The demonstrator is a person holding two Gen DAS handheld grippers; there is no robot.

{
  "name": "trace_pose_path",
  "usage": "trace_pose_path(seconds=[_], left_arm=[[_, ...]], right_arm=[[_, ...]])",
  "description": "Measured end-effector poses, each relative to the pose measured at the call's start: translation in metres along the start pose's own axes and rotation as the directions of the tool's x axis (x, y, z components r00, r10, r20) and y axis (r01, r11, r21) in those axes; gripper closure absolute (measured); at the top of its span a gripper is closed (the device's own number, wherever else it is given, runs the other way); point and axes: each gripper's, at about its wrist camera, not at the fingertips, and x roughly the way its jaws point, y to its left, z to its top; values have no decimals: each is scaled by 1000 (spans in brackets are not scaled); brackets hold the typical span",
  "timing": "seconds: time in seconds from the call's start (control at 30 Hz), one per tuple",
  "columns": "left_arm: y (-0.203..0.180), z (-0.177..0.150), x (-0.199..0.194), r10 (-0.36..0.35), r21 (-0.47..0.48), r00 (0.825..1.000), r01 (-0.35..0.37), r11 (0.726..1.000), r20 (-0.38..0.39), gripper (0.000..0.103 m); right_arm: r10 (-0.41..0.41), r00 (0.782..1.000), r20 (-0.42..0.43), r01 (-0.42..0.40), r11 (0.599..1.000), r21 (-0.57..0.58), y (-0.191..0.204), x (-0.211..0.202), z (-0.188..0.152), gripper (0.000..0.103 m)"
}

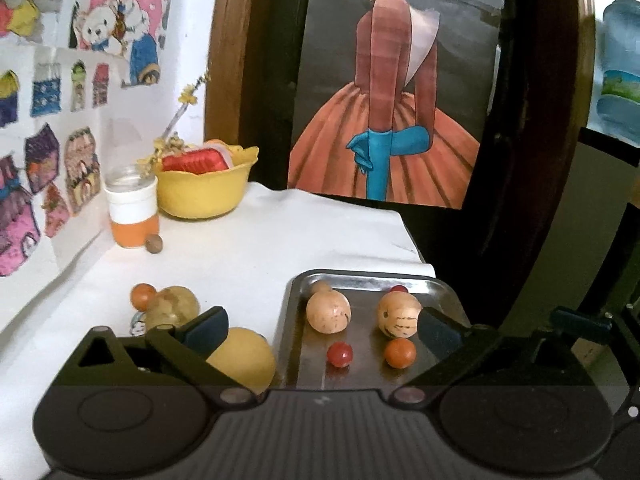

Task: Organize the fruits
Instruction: 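Withdraw both tools from the tray toward the remaining fruits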

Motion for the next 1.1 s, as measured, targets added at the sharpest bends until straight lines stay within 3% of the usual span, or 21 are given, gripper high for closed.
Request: trace_pose_path(seconds=[0.4, 0.7, 1.1], left_arm=[[15, -6, -70, 51, 0, 996, -51, 999, 76, 0], [37, -26, -110, 83, -2, 994, -83, 997, 71, 0], [68, -57, -140, 134, -14, 990, -134, 991, 32, 0]], right_arm=[[-5, 999, 37, 6, 1000, -26, 23, -63, 8, 1], [3, 999, 53, -2, 999, -33, 47, -103, 8, 1], [57, 998, 10, -57, 996, -71, 90, -127, -1, 1]])
